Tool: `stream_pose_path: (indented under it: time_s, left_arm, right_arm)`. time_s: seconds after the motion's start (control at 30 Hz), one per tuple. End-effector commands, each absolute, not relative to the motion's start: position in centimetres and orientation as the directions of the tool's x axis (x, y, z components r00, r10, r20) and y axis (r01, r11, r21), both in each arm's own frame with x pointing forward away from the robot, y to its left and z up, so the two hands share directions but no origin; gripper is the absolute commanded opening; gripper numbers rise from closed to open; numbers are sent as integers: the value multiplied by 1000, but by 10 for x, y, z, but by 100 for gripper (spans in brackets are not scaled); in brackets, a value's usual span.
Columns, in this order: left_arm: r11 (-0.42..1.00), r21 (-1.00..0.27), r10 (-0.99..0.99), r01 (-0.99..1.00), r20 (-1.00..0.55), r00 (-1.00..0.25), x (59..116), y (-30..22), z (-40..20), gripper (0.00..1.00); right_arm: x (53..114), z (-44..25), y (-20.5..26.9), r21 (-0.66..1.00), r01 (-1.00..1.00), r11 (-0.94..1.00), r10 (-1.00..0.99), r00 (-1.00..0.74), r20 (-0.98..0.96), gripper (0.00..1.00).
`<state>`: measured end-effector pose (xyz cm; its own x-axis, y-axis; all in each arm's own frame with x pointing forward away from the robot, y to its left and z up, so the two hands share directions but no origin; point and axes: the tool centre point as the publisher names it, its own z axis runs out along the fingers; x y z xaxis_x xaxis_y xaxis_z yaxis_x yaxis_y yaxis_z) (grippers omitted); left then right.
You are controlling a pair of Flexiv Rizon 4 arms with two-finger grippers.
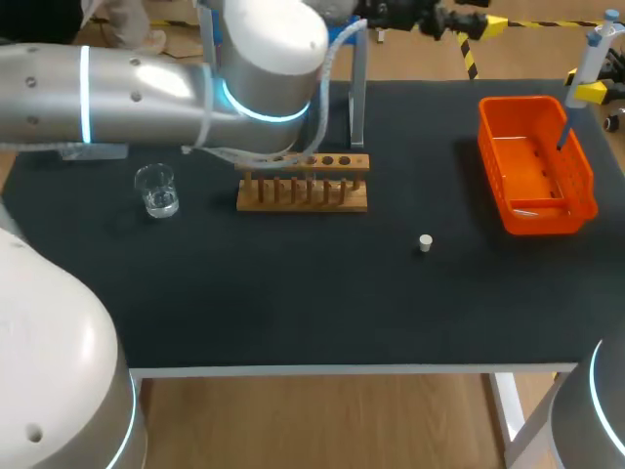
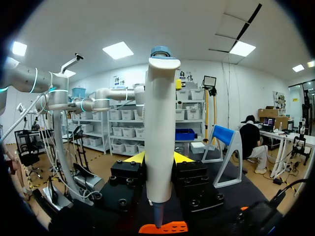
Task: Invert the test tube, pick up the pipette, mount the tip to pipette, aspirate from beaker and dispense into the tube, eject the tip, return the pipette, and cap with the stopper.
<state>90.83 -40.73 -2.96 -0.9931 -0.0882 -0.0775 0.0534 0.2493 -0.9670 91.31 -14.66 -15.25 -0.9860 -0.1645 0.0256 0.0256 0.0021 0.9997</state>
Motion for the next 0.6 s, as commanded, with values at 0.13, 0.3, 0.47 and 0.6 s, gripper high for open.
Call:
stream_pose_path:
  time_s: [0.13, 0.3, 0.47, 0.6]
  left_arm:
    - [199, -978, -112, 71, -94, -989, 894, -355, -46, 100]
    - [147, -985, -137, 85, -105, -985, 889, -329, -58, 100]
    - [128, -987, -145, 93, -111, -983, 885, -308, -65, 100]
    - [120, -989, -163, 88, -107, -981, 881, -293, -71, 100]
  right_arm:
    - [914, -152, -148, 1000, 25, 4, -168, -986, 26, 0]
    - [914, -152, -148, 1000, 25, 4, -168, -986, 26, 0]
    - [914, -152, -148, 1000, 25, 4, -168, -986, 26, 0]
    - [914, -152, -148, 1000, 25, 4, -168, -986, 26, 0]
